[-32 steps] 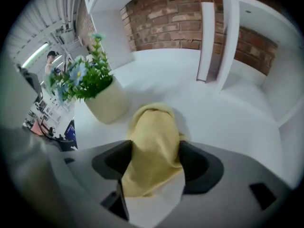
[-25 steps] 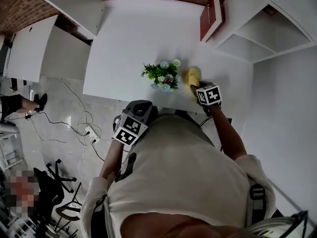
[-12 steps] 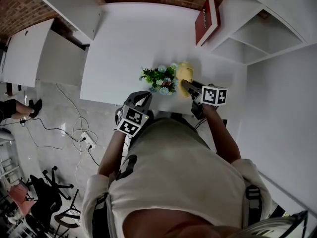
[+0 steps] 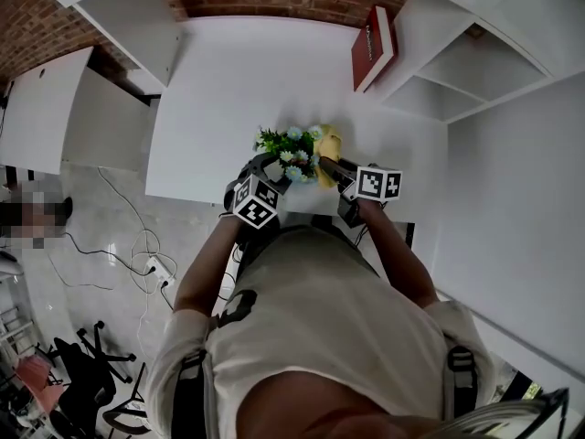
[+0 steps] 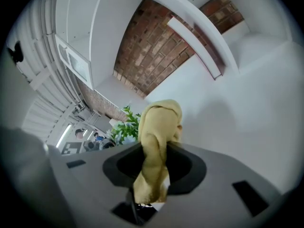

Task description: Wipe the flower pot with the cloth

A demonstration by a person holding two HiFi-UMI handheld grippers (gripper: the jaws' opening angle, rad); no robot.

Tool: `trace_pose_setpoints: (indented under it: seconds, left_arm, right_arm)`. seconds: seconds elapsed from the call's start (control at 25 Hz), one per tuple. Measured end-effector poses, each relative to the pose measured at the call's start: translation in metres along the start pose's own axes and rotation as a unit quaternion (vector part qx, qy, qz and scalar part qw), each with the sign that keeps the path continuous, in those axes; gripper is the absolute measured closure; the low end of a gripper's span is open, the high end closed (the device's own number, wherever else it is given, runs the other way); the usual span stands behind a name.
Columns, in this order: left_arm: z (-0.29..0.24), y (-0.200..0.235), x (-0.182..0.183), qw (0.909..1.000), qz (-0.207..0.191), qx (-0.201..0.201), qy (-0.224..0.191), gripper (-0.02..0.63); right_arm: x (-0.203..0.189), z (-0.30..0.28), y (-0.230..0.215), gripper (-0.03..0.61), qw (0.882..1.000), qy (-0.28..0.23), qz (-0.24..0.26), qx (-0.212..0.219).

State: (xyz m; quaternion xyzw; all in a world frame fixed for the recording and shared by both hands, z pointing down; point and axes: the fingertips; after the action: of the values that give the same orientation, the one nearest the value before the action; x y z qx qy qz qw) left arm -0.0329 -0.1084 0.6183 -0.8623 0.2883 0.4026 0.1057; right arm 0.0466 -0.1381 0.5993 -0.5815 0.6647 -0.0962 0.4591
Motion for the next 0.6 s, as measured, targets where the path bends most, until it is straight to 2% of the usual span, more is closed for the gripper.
trace_pose_setpoints:
  seconds: [0.16, 0.32, 0.48, 0.6]
  left_arm:
    - [-0.011, 0.0, -0.005, 0.9999, 0.008, 0.006, -0.008, 0.402]
    - [-0.011, 0.001, -0.002, 0.9993, 0.015, 0.025, -0.025, 0.408]
    - [-0.01, 0.001, -0.002, 0.9985, 0.027, 0.036, -0.032, 0.414]
    - [-0.012, 0.0, -0.003, 0.9987, 0.03, 0.028, -0.029, 0.413]
  right_arm:
    - [-0.017, -0.012, -0.018, 0.451, 0.999, 0.019, 0.009, -0.033]
    - [-0.031, -0.02, -0.029, 0.451, 0.998, 0.025, -0.026, -0.054]
    - [-0.062, -0.025, -0.047, 0.45, 0.991, 0.063, -0.033, -0.111]
    - [-0.074, -0.027, -0.051, 0.451, 0.99, 0.075, -0.04, -0.112]
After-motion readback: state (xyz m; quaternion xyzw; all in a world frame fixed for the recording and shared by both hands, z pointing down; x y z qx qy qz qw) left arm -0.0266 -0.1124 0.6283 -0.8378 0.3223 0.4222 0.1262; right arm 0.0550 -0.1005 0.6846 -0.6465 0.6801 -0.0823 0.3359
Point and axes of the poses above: the fingertips, and each gripper's own axes: z backward along the fingers, y to its left, x out of its top, and after that the axes turned 9 degrees about -x, right-handed
